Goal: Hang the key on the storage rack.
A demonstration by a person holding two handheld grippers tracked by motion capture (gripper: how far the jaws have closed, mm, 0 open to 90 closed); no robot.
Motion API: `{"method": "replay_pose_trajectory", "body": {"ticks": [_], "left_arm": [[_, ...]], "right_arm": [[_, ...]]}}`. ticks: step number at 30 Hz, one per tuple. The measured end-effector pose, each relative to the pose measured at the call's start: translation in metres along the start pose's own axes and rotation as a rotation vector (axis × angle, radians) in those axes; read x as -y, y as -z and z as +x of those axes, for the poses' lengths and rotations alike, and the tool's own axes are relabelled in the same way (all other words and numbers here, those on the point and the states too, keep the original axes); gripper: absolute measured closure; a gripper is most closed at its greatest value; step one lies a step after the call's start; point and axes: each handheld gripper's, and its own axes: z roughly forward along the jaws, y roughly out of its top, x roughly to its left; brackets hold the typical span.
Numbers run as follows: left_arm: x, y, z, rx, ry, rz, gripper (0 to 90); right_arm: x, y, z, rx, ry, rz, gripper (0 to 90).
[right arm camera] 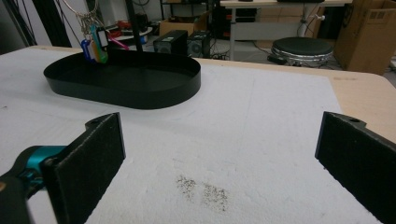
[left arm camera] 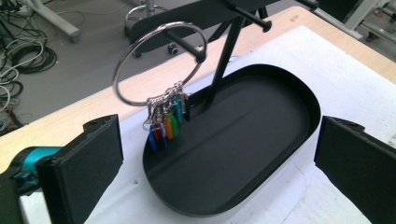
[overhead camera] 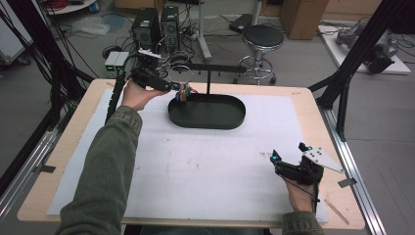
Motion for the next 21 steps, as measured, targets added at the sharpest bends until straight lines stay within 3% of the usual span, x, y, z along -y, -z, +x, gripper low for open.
{"method": "replay_pose_trajectory", "body": {"ticks": [9, 21], "left_arm": [[0.019, 0.011, 0.009, -0.013, 0.032, -0.019, 1.6], [0.044, 0.020, 0.008, -0.004, 0.029, -0.038, 1.6]], "right_arm": [[0.000, 0.000, 0.001, 0.000, -0.002, -0.001, 0.5], [0.000, 0.000, 0.002, 0.001, 0.003, -0.003, 0.5]]}}
